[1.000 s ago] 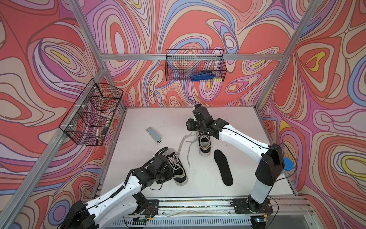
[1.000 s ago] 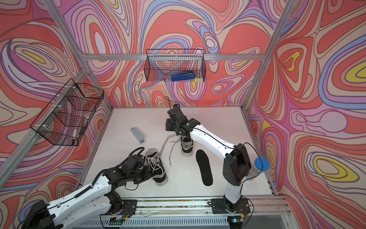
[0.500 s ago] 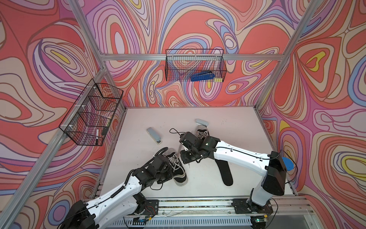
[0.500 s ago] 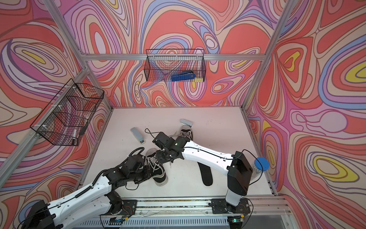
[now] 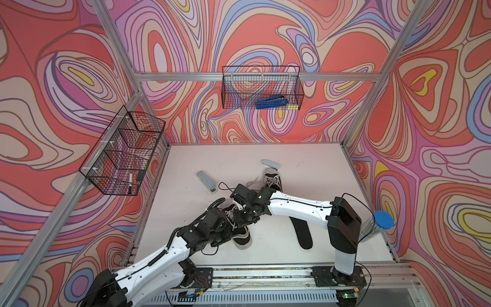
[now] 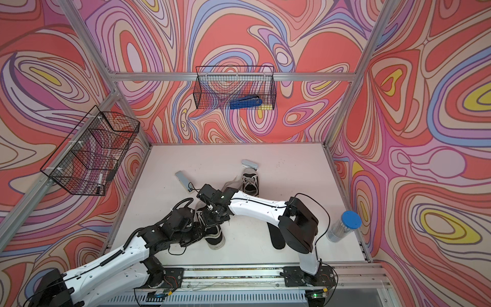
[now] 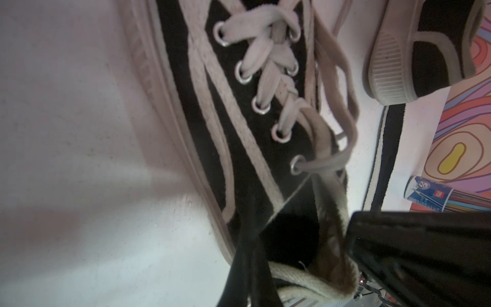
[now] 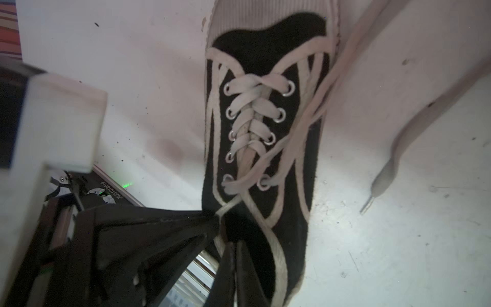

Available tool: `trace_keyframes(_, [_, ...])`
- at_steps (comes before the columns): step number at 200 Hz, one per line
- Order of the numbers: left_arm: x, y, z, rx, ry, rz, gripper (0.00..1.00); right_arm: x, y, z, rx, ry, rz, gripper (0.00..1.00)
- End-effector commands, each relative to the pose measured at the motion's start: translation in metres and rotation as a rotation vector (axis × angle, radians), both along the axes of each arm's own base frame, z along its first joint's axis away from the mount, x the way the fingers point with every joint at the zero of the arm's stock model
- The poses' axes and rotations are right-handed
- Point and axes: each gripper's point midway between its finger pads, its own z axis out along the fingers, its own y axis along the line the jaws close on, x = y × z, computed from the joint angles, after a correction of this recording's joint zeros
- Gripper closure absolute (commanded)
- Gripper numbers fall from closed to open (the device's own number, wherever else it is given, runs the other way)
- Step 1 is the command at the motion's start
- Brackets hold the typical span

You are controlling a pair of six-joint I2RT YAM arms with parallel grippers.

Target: Remove the insole from the shoe

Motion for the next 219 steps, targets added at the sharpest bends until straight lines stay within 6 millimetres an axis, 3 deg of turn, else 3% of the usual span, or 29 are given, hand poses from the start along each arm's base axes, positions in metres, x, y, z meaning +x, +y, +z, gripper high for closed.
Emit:
trace_keyframes(1, [0.004, 0.01, -0.001, 0.034, -0.015, 0.046, 1.0, -0.014, 0.004, -0.016, -0.01, 0.055, 0.022, 0.9])
trace_keyframes(27, [0.005, 0.012, 0.001, 0.027, -0.034, 0.062, 1.0, -0.014, -0.009, -0.04, -0.089, 0.057, -0.002, 0.82])
trace_keyframes(46, [0.005, 0.013, 0.003, 0.023, -0.044, 0.071, 1.0, -0.014, -0.011, -0.047, -0.108, 0.055, -0.004, 0.74])
trace_keyframes(100, [0.007, 0.013, 0.0, -0.017, -0.054, 0.104, 1.0, -0.03, 0.008, -0.062, -0.059, 0.112, 0.046, 0.53])
trace_keyframes(130, [0.01, 0.01, 0.002, -0.053, -0.07, 0.126, 1.0, -0.042, 0.005, -0.093, -0.155, 0.144, 0.078, 0.49])
trace_keyframes(156, [0.011, 0.012, 0.007, -0.065, -0.092, 0.137, 1.0, -0.047, -0.014, -0.127, -0.345, 0.135, 0.094, 0.54])
trace_keyframes(172, [0.012, 0.012, 0.009, -0.067, -0.099, 0.144, 1.0, -0.046, -0.027, -0.142, -0.43, 0.126, 0.078, 0.66])
trace_keyframes(190, [0.012, 0.012, 0.007, -0.062, -0.095, 0.142, 1.0, -0.034, -0.046, -0.146, -0.52, 0.062, 0.032, 0.81])
trace_keyframes(219, [0.017, 0.008, 0.0, -0.07, -0.091, 0.137, 1.0, -0.008, -0.065, -0.131, -0.571, -0.03, -0.046, 0.97])
